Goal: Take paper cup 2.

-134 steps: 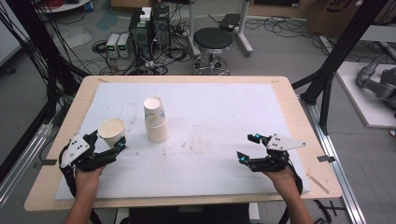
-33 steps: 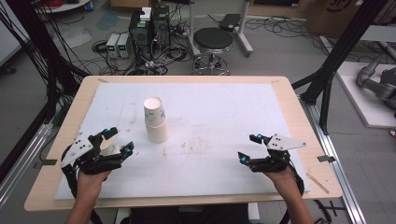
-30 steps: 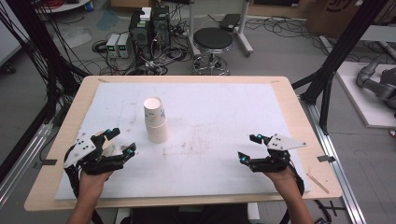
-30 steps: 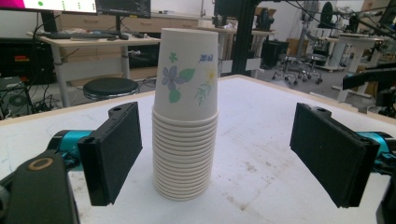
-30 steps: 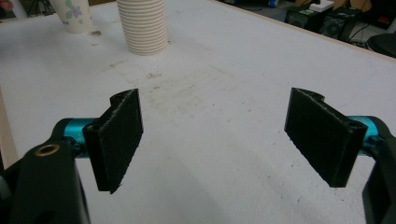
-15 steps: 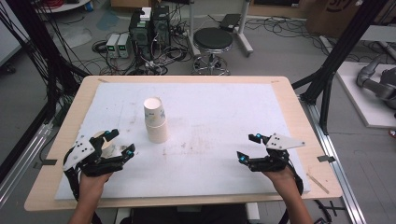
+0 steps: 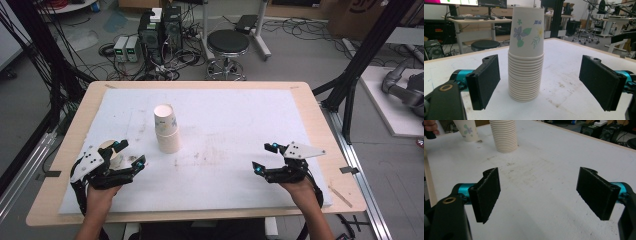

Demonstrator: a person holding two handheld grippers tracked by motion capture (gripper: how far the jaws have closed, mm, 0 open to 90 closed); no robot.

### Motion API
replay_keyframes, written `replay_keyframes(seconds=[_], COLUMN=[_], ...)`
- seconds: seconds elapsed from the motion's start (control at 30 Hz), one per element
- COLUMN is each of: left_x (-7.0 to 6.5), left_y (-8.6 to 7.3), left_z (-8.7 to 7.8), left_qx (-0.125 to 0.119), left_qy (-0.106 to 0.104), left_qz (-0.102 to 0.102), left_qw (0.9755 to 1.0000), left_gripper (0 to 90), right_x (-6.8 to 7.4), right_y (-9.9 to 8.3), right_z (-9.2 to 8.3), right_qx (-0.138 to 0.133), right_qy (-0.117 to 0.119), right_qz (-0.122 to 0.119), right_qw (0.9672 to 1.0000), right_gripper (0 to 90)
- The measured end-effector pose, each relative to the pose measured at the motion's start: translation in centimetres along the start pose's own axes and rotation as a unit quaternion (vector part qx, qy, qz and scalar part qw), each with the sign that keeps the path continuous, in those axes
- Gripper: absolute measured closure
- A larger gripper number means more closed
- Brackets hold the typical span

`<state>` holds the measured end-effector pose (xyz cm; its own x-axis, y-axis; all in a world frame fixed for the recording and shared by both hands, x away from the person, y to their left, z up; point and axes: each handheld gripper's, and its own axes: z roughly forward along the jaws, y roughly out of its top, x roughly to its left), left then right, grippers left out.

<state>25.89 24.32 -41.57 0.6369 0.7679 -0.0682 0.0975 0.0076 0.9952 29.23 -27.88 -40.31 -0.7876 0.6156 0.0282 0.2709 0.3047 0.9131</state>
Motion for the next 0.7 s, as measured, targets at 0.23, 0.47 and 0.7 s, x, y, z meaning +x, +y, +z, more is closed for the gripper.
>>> replay_keyframes(seconds=[0.23,0.47,0.7], left_x=[-0.3,-0.1,-0.4], left_y=[-0.5,-0.5,-0.6], left_z=[0.0,-0.1,0.2], left_qx=[0.012,0.009,0.014], left_qy=[0.011,0.013,0.007], left_qz=[0.005,0.006,0.012], left_qw=[0.9999,0.9999,0.9998], left_gripper=[16.9,16.9,16.9], right_x=[0.1,0.3,0.4], right_y=[0.4,1.2,4.0], right_z=[0.2,1.1,2.0], right_qx=[0.001,0.004,0.0], right_qy=[0.013,0.031,0.051], right_qz=[0.001,-0.002,-0.018], right_qw=[0.9999,0.9995,0.9986], right_gripper=[20.0,20.0,20.0])
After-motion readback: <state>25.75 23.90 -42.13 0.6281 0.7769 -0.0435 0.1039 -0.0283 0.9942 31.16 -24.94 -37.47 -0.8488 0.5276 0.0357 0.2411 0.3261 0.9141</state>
